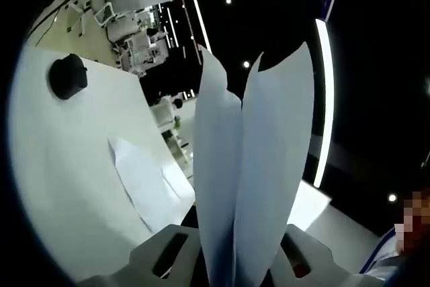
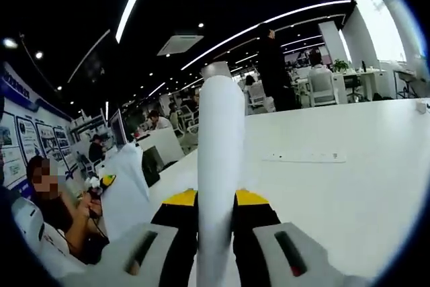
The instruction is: Organize the stack of printing papers by aligning and flattening the scattered papers on the table
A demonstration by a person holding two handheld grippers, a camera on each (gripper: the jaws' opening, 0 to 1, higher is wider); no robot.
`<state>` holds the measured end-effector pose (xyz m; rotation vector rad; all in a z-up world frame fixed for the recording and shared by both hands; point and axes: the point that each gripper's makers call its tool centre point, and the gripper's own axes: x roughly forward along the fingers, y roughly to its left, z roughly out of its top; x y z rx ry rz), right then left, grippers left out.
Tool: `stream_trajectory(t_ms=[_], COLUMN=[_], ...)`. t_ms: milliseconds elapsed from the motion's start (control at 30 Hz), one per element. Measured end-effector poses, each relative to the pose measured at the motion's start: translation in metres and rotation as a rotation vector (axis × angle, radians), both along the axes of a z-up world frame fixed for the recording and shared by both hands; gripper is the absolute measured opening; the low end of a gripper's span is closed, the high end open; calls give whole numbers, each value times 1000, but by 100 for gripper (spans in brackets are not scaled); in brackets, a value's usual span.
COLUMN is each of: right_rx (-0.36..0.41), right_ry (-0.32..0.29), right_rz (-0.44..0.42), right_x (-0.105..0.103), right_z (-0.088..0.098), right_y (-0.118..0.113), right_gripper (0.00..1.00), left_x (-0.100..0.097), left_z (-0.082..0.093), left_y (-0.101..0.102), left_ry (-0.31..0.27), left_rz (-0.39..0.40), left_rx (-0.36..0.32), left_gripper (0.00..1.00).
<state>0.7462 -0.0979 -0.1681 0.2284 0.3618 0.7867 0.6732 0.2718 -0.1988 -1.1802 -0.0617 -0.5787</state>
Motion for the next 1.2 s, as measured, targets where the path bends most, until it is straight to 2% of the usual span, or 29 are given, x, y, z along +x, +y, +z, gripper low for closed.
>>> stream_trajectory(t_ms=[533, 800, 1200], right_rx=[11, 50, 61], right_ry=[-15, -41, -53], right_rz=[43, 80, 104], right_x=[-4, -11, -12], right_z=[19, 42, 52], right_y=[16, 31, 42], right_gripper=[14, 14, 14], left_x=[0, 1, 0], left_z=[-4, -3, -2], left_y=[3, 2, 3], left_ry=[8, 6, 7], left_rz=[8, 5, 6], left_rx=[-1, -4, -5], left_gripper=[6, 6, 6])
